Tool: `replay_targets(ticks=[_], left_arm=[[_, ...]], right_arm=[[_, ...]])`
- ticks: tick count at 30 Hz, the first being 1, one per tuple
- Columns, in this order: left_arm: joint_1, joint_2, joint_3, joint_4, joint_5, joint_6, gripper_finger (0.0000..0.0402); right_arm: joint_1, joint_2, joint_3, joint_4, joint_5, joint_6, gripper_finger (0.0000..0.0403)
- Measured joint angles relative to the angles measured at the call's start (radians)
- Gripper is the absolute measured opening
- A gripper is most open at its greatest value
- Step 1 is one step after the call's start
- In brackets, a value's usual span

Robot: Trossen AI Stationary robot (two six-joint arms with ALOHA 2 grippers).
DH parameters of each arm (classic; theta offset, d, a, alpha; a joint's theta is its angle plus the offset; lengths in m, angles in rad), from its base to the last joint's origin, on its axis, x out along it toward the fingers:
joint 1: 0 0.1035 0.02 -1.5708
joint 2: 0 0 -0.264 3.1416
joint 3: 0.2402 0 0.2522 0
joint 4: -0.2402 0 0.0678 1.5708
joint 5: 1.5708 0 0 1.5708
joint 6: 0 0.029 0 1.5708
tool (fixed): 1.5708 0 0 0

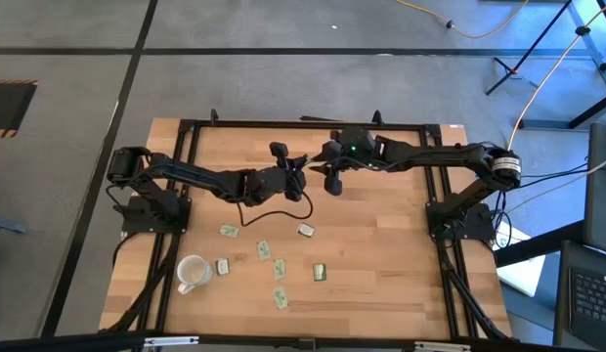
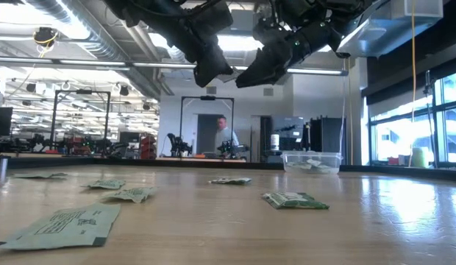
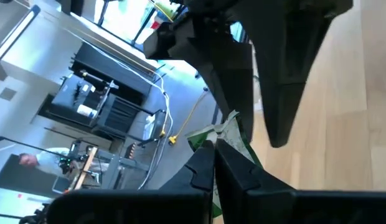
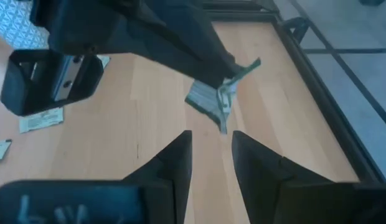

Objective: Pick and place Stevia / Truvia into bins
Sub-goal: Put the dark green truvia packet into the transparent container

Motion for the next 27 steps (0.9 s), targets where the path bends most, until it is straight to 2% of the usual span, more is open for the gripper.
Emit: replay_targets(ticks=[18, 27], left_arm=[[0.0, 0.0, 0.0, -0.033, -0.003, 0.008, 0.0003], [-0.008, -0.001, 0.001, -0.047, -0.003, 0.008, 0.0003]], right_arm=[[0.016, 0.0, 0.0, 0.047, -0.001, 0.001, 0.0115], [0.021, 0.0, 0.0, 0.051, 0.0, 0.05, 0.0061]])
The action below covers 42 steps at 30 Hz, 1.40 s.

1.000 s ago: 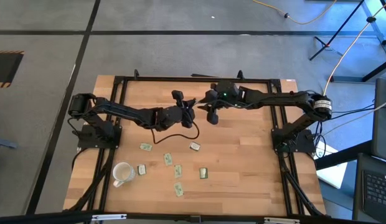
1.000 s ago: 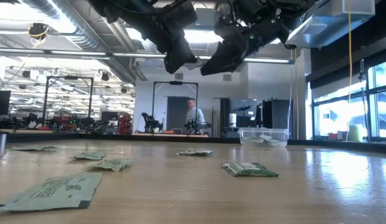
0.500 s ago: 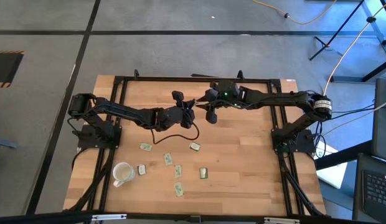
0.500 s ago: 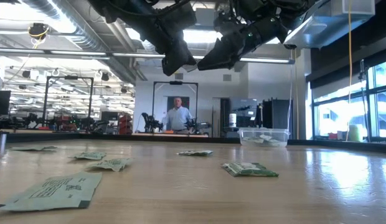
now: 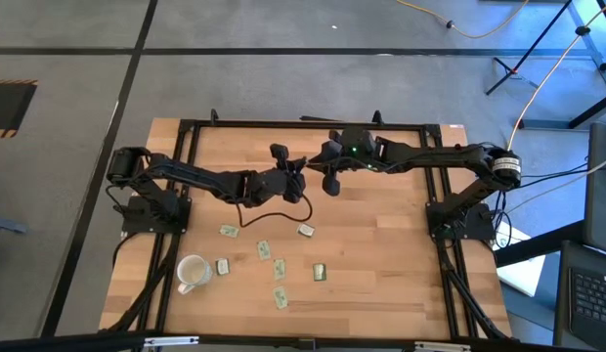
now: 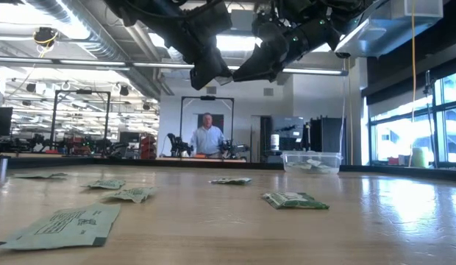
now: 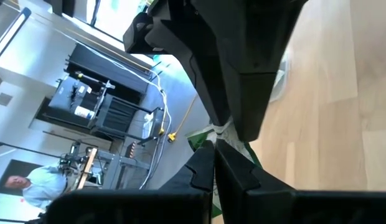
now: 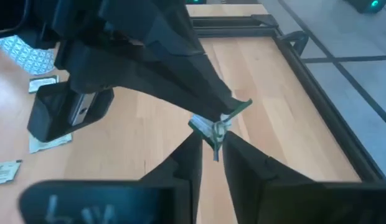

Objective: Pick and place Stevia / Truvia into bins
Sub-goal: Put the dark green truvia packet into the transparent container

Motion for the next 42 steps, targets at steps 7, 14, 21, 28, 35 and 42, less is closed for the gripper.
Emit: replay_targets(ticks=[7, 14, 21, 28, 35, 42], left_arm=[[-0.013, 0.0, 0.0, -0.003, -0.001, 0.0, 0.0005], [-0.013, 0.0, 0.0, -0.005, 0.002, 0.0, 0.0009], [-0.013, 0.0, 0.0, -0.007, 0.005, -0.007, 0.0041], [-0.013, 0.0, 0.0, -0.019, 0.006, -0.085, 0.0095], [-0.004, -0.027, 0.001, -0.156, 0.088, -0.232, 0.011], [0.057, -0.112, 0.001, -0.337, 0.429, -0.469, 0.0102]], right_arm=[[0.0, 0.0, 0.0, 0.001, -0.002, 0.0, 0.003], [0.0, 0.0, 0.0, 0.0, -0.001, 0.005, 0.0007], [0.0, 0.0, 0.0, -0.017, -0.003, 0.023, 0.0003], [-0.02, 0.0, 0.0, -0.038, -0.001, 0.023, 0.0002], [-0.082, -0.082, -0.001, -0.129, 0.064, 0.0, 0.0001], [-0.221, -0.185, 0.0, -0.377, 0.105, 0.027, 0.0001]])
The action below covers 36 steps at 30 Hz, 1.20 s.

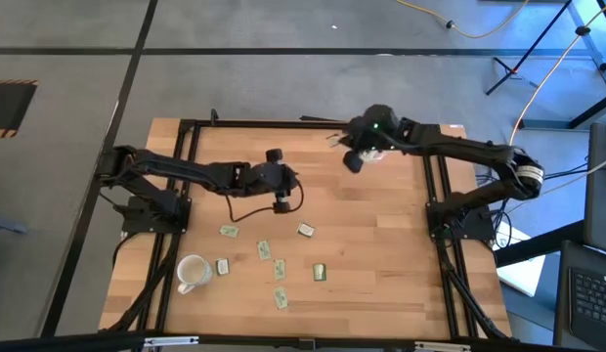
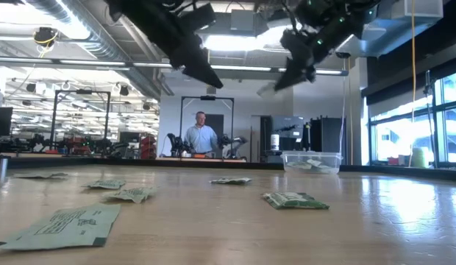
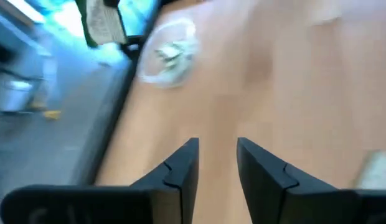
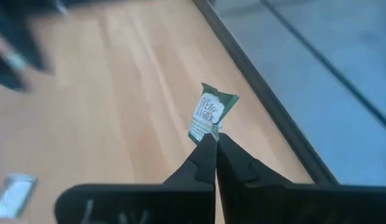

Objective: Pick and place Stevia / Truvia into bins
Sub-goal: Put the dark green truvia packet into the transparent container

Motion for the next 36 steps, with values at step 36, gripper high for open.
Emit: replay_targets(ticks=[36], left_arm=[[0.118, -0.029, 0.0, -0.142, 0.533, -0.243, 0.0096]], right_arm=[[-0.243, 0.283, -0.001, -0.233, -0.036, -0.024, 0.0061]])
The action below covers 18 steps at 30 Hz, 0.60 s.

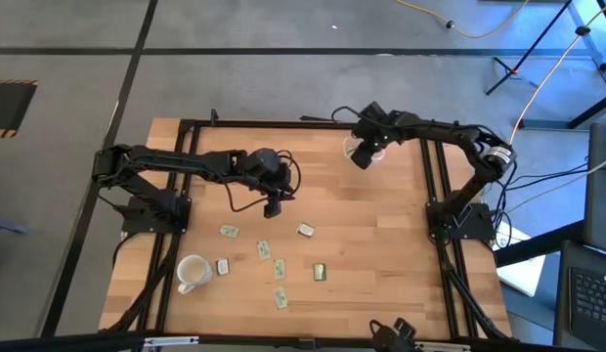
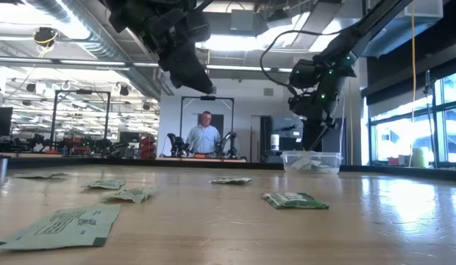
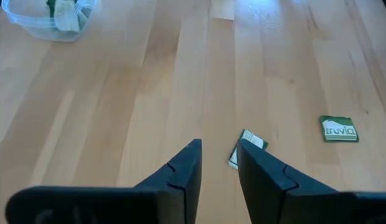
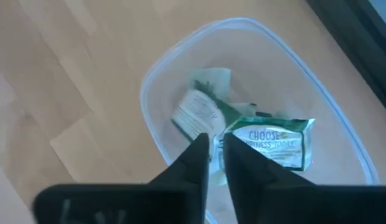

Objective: Pick and place Stevia / Truvia into bins
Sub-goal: Put the dark green truvia packet into the transparent container

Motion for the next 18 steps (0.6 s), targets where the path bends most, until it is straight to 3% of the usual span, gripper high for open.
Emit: replay_targets(ticks=[8, 18], left_arm=[[0.0, 0.003, 0.0, 0.002, 0.006, 0.0, 0.0097], [-0.004, 0.153, -0.002, 0.082, 0.088, 0.046, 0.0097]], right_arm=[[0.0, -0.035, 0.0, 0.001, 0.207, 0.03, 0.0128], [0.062, -0.261, -0.017, -0.001, 0.193, 0.079, 0.0134]])
